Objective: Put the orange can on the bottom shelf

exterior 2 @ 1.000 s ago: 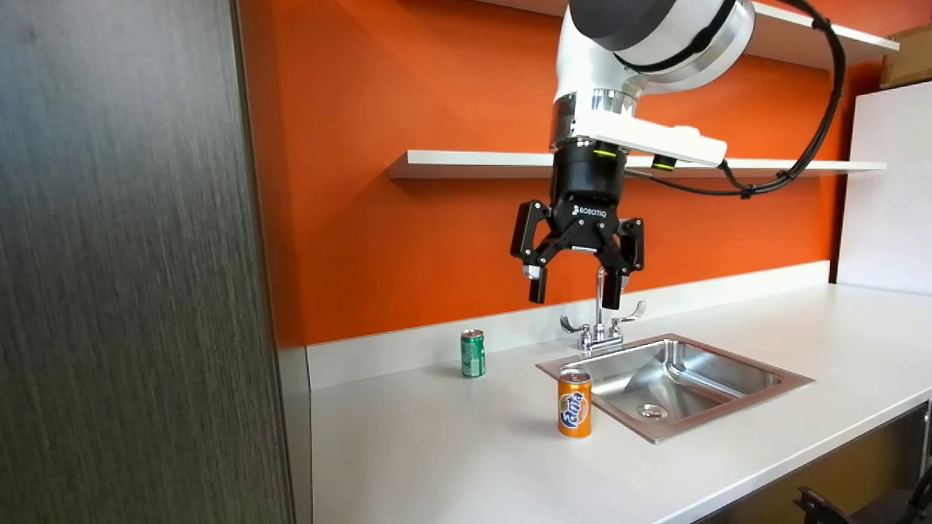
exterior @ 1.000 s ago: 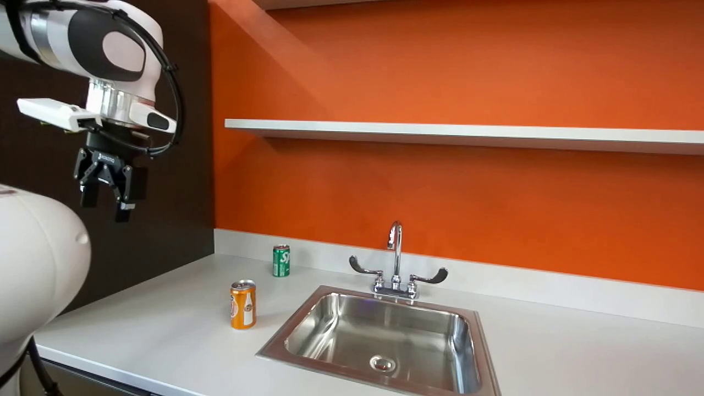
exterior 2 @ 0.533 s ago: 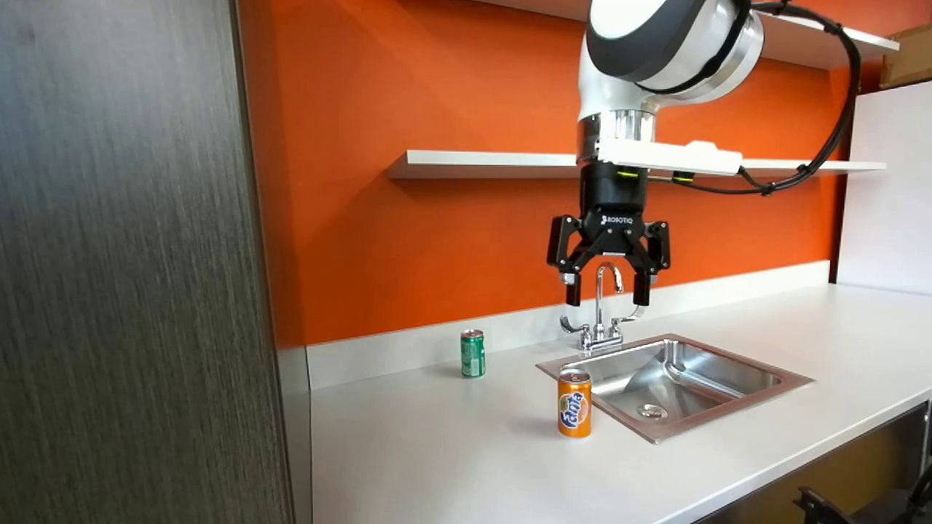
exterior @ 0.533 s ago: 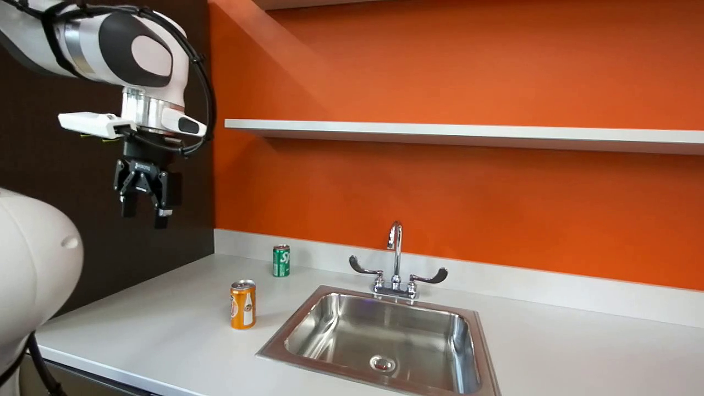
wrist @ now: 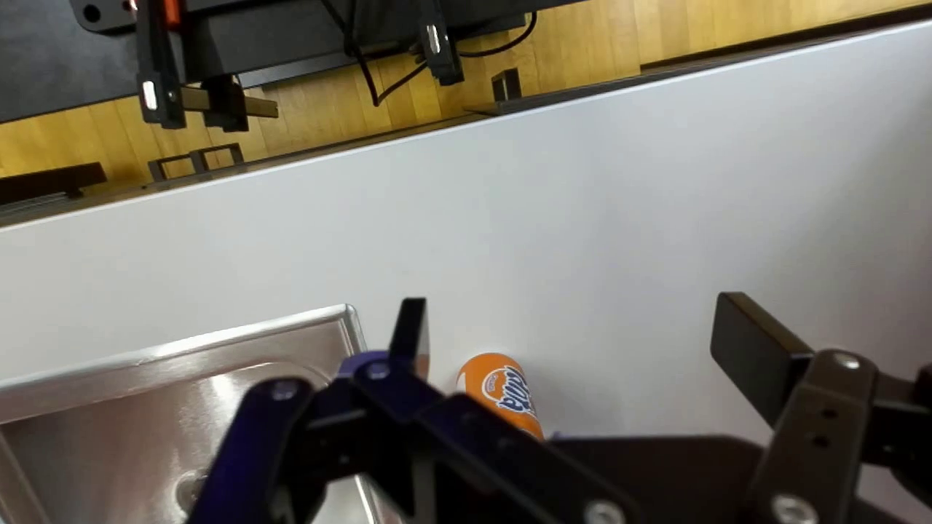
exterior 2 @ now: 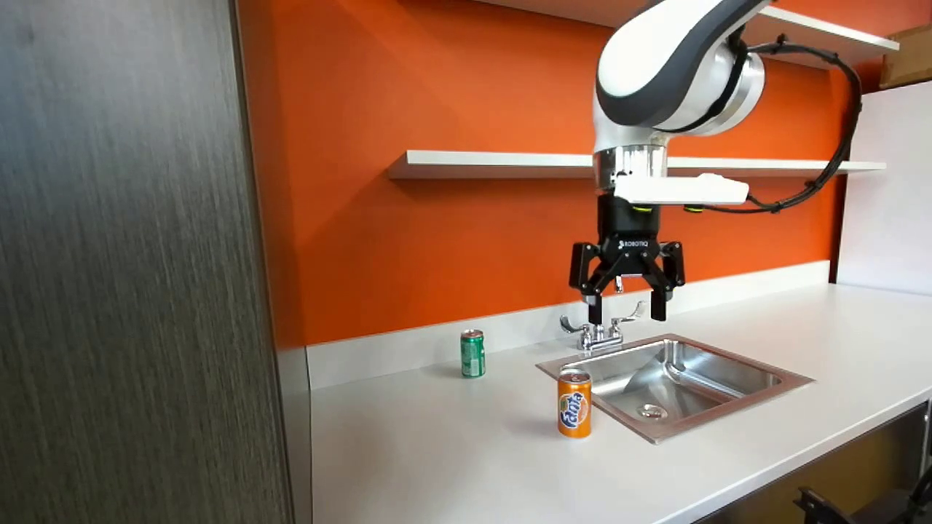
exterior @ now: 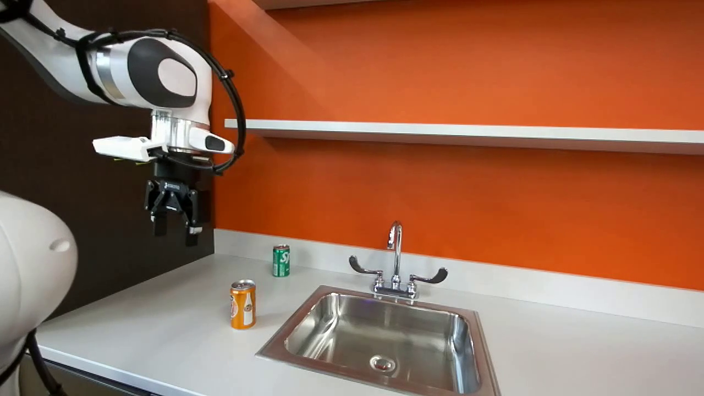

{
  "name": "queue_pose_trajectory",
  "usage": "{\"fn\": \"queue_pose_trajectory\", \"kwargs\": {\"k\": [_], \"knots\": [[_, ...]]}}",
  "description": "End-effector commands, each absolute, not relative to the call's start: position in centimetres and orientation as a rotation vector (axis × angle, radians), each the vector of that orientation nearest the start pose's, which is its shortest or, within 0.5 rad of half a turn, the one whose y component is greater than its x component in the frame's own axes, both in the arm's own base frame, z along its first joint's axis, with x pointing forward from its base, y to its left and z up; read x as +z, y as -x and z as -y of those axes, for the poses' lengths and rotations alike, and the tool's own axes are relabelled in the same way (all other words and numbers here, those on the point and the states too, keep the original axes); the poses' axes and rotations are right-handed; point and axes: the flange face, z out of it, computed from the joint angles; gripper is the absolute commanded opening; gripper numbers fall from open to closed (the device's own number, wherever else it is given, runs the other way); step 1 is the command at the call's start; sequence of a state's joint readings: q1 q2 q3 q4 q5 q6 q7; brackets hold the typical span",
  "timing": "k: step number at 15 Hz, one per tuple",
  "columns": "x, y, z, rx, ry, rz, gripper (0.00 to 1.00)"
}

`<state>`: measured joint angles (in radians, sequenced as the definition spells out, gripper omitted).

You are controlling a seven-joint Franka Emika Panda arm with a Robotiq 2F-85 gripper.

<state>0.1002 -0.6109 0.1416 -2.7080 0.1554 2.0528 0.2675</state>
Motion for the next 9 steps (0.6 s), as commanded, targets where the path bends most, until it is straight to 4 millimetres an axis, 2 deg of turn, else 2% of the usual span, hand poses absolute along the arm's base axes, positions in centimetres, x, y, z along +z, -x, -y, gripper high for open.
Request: {"fn": "queue_pose_trajectory", "kwargs": {"k": [1, 6, 7, 9], "knots": [[37.9, -33.6, -8.6, 0.107, 3.099, -0.166, 1.00], [34.3, -33.4, -8.9, 0.110, 3.106, -0.167, 1.00], [34.0, -34.3, -9.0, 0.106, 3.105, -0.175, 1.00], [32.7, -34.8, -8.9, 0.091, 3.100, -0.182, 1.00]]}}
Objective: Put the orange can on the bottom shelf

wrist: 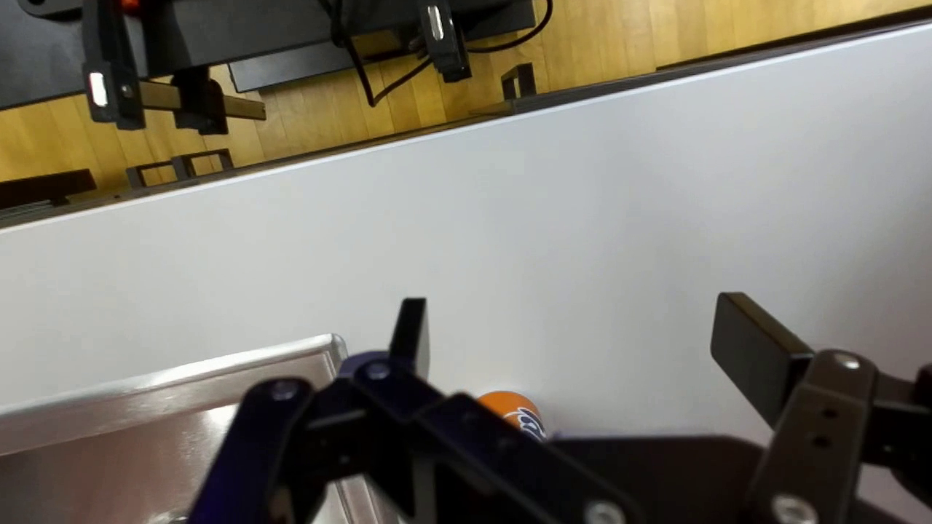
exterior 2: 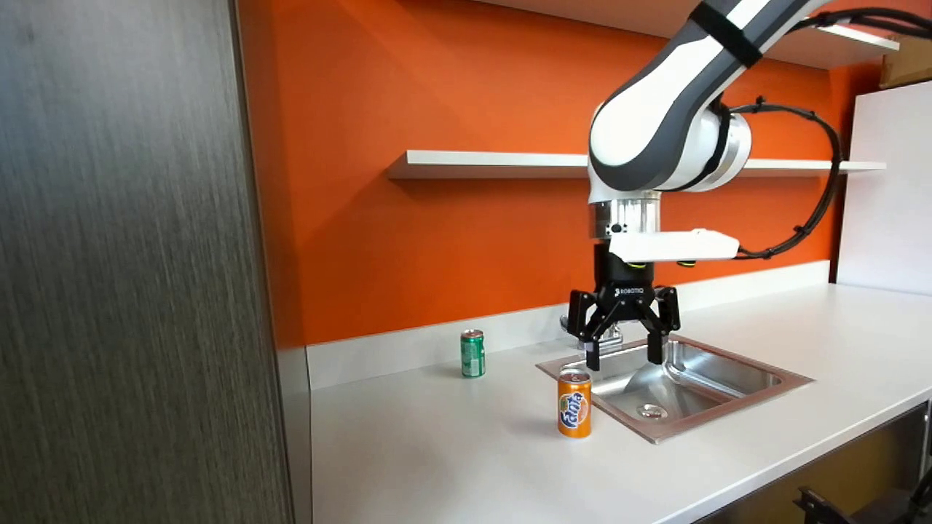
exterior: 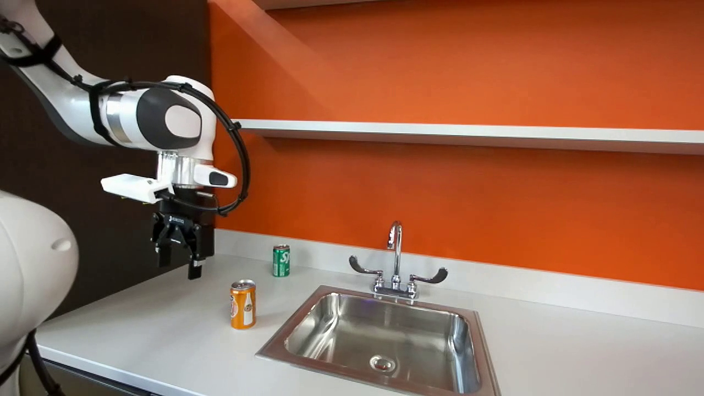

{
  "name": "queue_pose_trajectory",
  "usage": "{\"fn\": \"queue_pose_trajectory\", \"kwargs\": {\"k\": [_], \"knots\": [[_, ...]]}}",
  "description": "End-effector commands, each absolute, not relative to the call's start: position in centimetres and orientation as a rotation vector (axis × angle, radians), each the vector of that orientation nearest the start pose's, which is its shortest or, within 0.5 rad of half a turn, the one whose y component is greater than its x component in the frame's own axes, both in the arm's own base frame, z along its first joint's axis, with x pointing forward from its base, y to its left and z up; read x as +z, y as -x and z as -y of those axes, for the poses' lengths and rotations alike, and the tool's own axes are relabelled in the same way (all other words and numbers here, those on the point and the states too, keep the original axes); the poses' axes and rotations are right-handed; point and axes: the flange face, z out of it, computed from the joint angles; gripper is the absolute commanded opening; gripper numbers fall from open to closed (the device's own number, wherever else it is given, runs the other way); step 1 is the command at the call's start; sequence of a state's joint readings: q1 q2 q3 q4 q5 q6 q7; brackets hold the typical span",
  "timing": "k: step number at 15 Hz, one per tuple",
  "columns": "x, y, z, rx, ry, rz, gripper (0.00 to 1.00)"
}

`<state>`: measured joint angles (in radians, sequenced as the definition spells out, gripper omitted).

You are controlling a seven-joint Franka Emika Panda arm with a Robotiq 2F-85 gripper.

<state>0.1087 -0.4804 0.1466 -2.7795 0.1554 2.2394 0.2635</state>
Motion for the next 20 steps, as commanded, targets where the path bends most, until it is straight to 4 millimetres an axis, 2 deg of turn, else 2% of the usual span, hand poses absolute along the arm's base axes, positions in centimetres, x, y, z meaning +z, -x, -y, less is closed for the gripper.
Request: {"fn": "queue_pose_trajectory", "kwargs": {"k": [1, 6, 13, 20], "knots": [[32.0, -35.1, -8.9, 0.083, 3.101, -0.186, 1.00], [28.2, -36.3, -8.5, 0.081, 3.093, -0.209, 1.00], [22.5, -37.0, -7.4, 0.098, 3.078, -0.263, 1.00], [20.4, -38.0, -7.1, -0.051, 3.059, -0.296, 1.00]]}}
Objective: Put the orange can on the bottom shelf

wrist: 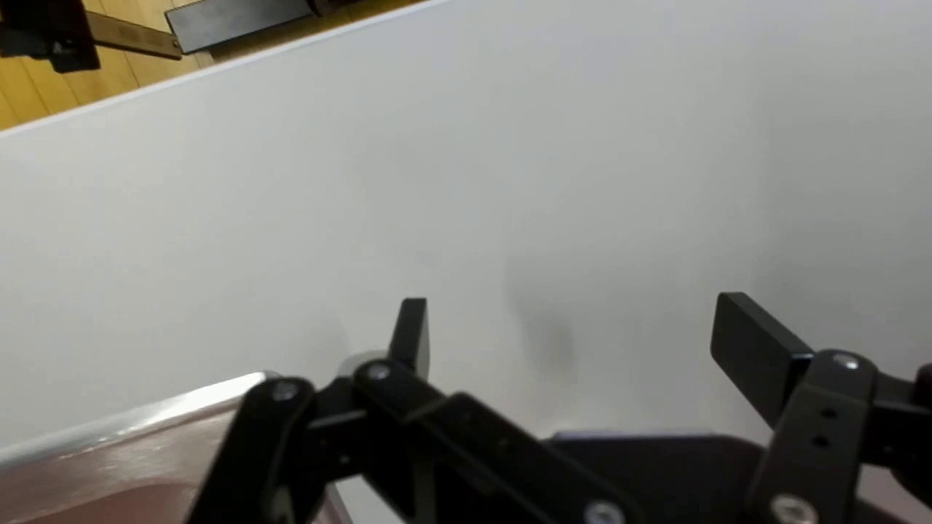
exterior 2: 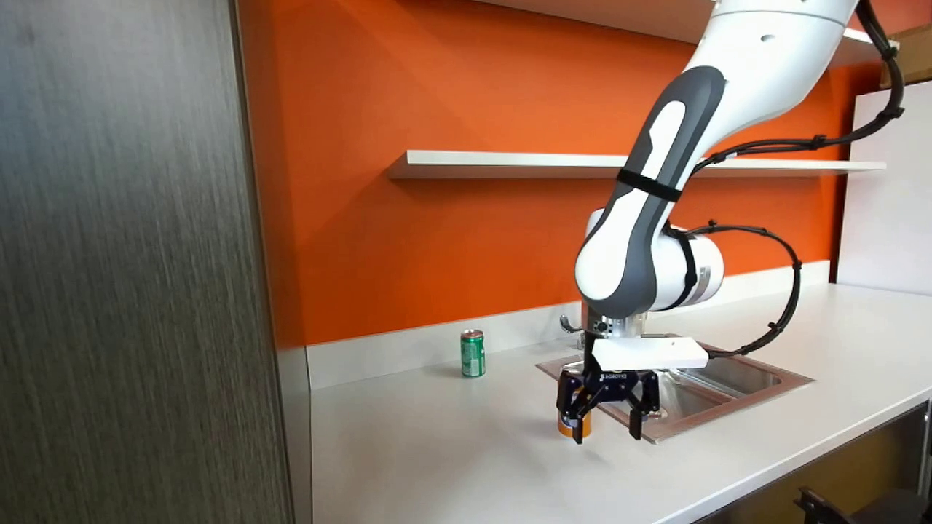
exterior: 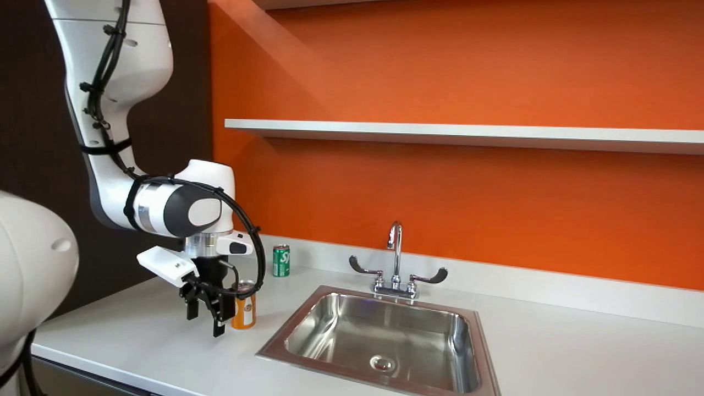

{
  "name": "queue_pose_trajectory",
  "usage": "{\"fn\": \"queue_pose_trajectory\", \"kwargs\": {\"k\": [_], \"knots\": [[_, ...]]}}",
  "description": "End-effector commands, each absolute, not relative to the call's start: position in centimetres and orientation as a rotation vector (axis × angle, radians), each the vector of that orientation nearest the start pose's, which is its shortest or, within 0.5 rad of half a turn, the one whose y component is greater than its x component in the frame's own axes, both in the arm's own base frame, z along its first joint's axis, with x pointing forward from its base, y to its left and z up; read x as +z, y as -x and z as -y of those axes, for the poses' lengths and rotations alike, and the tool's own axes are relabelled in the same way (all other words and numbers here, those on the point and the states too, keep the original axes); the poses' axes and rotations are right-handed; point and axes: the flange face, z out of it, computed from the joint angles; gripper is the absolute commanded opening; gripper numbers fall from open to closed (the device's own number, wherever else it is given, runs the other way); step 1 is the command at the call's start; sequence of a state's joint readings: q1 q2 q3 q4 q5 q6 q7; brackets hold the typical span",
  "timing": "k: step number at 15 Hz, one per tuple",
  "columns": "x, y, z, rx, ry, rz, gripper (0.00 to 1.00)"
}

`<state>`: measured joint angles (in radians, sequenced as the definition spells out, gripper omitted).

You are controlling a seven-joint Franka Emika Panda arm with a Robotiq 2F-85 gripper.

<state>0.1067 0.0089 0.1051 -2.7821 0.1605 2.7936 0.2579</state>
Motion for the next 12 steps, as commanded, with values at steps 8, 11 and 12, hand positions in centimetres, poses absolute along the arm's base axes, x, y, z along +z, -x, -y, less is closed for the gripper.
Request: {"fn": "queue_pose_trajectory", "kwargs": {"k": [8, 11, 12], "knots": [[20.7, -39.5, -6.8, -0.312, 3.016, -0.369, 1.00], [21.1, -40.0, -6.3, -0.396, 2.999, -0.388, 1.00], [21.3, -40.2, -6.1, -0.427, 2.992, -0.403, 1.00]]}}
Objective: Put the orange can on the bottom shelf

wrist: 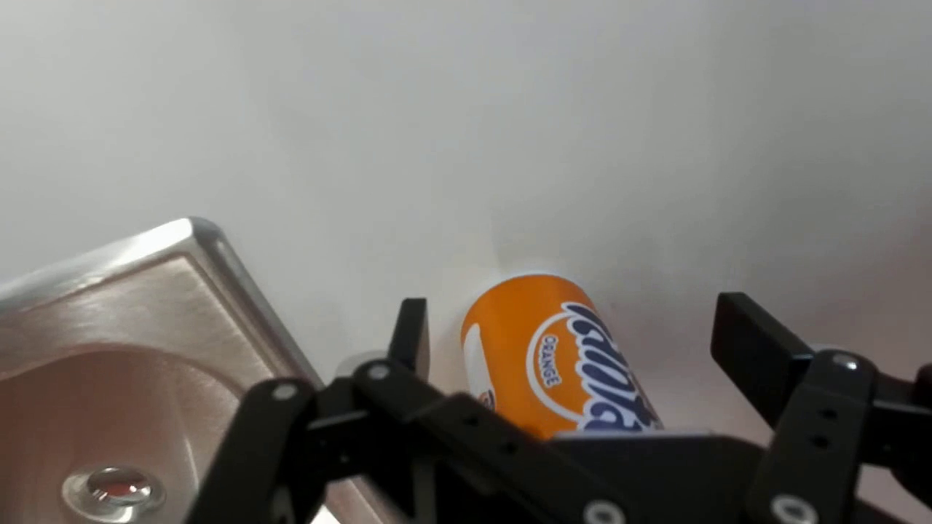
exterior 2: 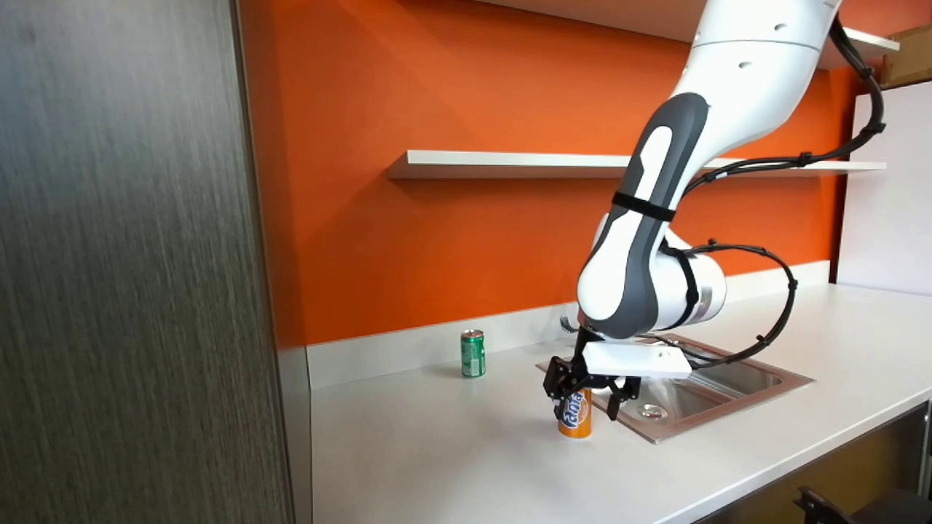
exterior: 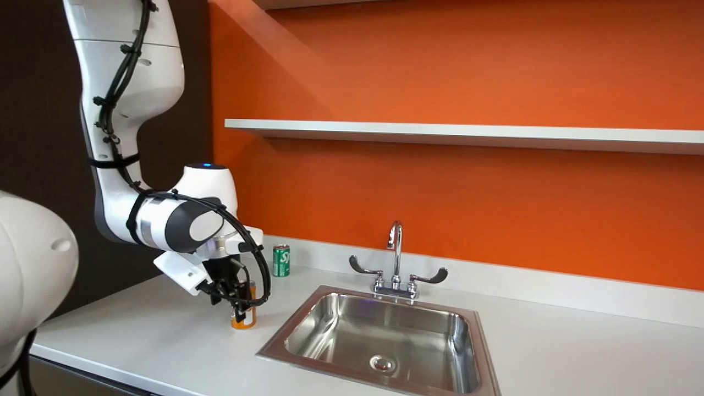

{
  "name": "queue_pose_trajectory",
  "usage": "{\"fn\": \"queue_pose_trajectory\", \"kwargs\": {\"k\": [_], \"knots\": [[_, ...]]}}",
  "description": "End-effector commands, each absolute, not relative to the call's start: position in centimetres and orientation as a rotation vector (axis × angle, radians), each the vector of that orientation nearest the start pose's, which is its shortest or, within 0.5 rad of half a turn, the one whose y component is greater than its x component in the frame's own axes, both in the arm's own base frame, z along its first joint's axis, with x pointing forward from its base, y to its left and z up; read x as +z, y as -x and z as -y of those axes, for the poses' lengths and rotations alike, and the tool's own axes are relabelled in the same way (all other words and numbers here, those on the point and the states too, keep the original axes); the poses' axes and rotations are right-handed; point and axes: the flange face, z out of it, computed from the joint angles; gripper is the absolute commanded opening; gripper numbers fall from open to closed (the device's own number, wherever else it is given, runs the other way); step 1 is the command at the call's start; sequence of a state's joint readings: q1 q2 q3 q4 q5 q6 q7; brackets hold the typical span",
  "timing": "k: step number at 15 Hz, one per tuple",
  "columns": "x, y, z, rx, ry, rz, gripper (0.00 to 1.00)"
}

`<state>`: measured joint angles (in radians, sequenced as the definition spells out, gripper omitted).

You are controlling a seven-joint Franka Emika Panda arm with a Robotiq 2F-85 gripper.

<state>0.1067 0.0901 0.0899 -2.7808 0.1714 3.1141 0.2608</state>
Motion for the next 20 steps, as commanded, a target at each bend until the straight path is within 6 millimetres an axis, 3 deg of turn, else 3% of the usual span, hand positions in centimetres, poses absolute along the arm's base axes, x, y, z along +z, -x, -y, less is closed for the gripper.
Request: {"fn": "queue_pose_trajectory", "kwargs": {"k": [1, 12, 13, 14, 18, 20], "knots": [[21.4, -40.4, -5.9, -0.449, 2.986, -0.411, 1.00], [21.8, -41.1, -6.0, -0.543, 2.963, -0.405, 1.00], [21.8, -41.2, -6.0, -0.547, 2.963, -0.403, 0.75], [21.8, -41.2, -6.1, -0.548, 2.963, -0.400, 0.72], [22.1, -41.5, -6.4, -0.553, 2.953, -0.401, 0.42], [22.5, -41.4, -6.5, -0.547, 2.952, -0.405, 0.38]]}}
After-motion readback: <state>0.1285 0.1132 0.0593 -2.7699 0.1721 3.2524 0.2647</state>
